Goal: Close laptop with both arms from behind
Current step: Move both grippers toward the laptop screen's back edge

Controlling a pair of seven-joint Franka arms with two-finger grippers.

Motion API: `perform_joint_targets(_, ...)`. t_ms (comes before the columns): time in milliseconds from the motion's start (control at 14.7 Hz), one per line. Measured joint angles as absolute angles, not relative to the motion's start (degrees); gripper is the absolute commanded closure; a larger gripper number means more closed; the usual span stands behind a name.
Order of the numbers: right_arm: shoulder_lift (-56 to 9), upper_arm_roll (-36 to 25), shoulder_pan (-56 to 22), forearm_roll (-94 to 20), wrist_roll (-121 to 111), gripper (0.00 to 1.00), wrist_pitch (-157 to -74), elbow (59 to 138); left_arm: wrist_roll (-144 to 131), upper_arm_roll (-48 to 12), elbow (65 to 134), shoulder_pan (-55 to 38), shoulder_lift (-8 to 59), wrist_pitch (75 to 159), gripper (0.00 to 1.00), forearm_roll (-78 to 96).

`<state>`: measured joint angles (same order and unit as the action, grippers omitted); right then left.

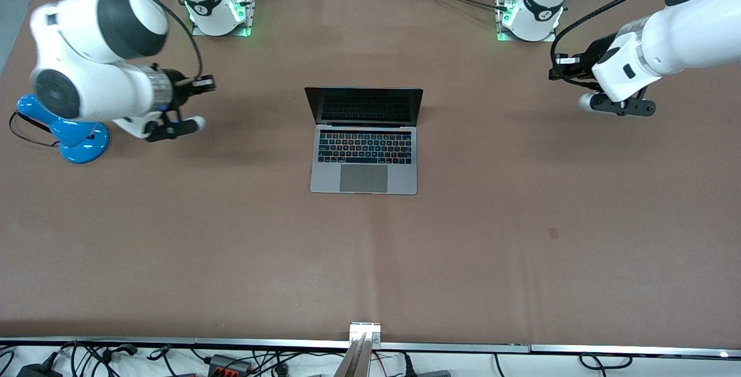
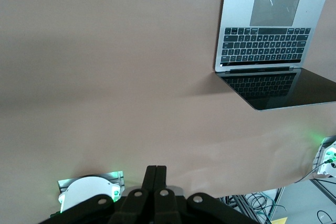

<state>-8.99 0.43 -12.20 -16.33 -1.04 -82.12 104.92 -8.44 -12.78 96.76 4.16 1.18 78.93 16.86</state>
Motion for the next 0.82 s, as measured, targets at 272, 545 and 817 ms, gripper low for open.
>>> perform_joint_targets(272,-9.5,0.5,-18.0,-19.8,1.4,1.0,-84.5,108.8,-8.4,-15.2,98.9,3.9,1.2,80.1,0.99,19.6)
perform_joint_targets(545,-9.4,0.7,-27.9,-21.6,11.1,1.0,-91.9,112.8,-8.6,-21.3,104.3,3.6,1.1,86.8,1.0,21.9)
perform_joint_targets(817,-9.5,0.8,-35.0,-24.2,18.0,1.0,-99.7,115.7,-8.3,-25.2,111.4,3.4,1.2,95.3,1.0,26.6)
